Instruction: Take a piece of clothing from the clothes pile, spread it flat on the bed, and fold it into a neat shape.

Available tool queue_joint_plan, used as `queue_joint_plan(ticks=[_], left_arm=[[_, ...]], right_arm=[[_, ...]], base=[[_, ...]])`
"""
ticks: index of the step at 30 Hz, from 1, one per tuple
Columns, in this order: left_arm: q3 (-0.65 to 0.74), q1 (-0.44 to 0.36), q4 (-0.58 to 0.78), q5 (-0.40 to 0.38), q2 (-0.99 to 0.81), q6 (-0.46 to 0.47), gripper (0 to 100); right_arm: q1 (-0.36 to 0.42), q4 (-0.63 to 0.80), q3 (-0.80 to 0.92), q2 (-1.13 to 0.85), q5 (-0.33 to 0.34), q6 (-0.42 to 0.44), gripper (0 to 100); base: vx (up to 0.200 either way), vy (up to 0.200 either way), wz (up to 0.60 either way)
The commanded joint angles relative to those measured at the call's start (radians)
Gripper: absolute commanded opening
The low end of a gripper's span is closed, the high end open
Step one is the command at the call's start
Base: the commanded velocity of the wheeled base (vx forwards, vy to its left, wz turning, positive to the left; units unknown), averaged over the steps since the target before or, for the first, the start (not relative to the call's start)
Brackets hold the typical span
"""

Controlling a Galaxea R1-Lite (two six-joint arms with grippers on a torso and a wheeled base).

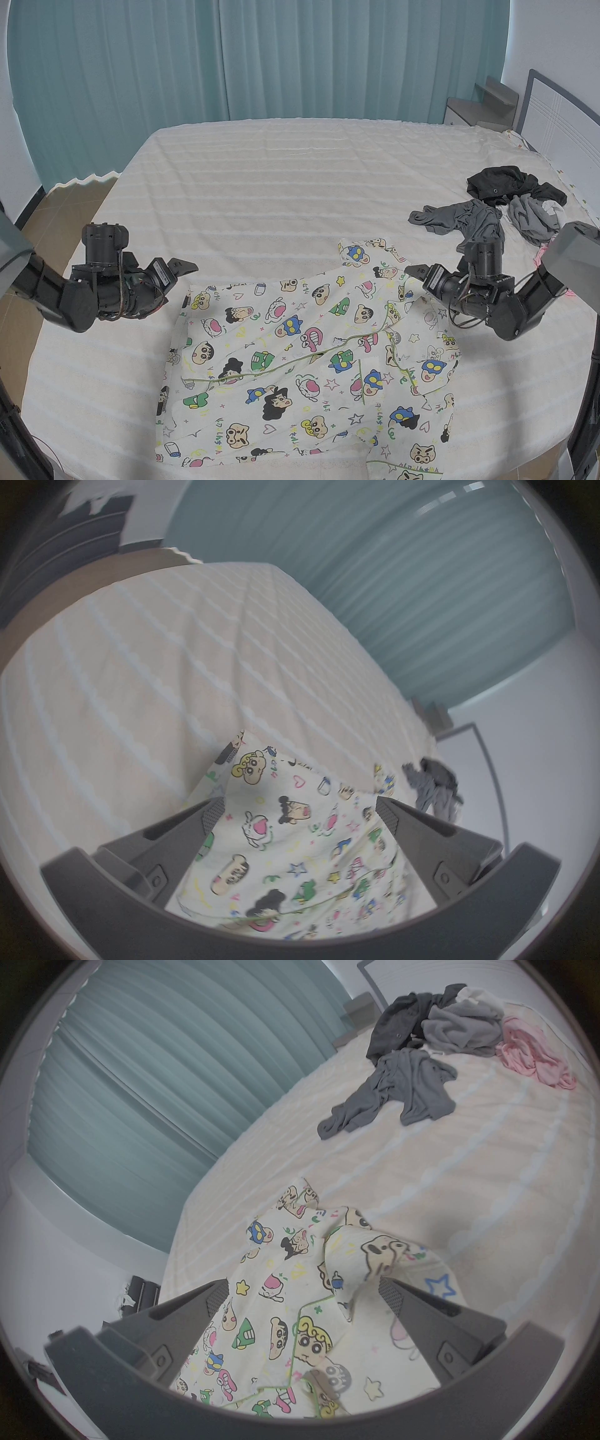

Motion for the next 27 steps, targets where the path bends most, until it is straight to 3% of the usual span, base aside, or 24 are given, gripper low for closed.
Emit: queue_joint_plan(ticks=[1, 14, 27], left_arm=[[-0.201, 0.038, 0.170, -0.088, 0.231, 0.224, 100], [-0.331, 0.035, 0.243, -0.095, 0.336, 0.222, 100], [-0.376, -0.017, 0.243, -0.083, 0.371, 0.167, 100]], right_arm=[[-0.021, -0.253, 0.291, -0.102, 0.006, -0.003, 100], [0.012, -0.506, 0.458, -0.068, 0.048, 0.006, 100], [0.023, -0.512, 0.468, -0.071, 0.049, 0.006, 100]], base=[[0.000, 0.000, 0.00], [0.000, 0.000, 0.00], [0.000, 0.000, 0.00]])
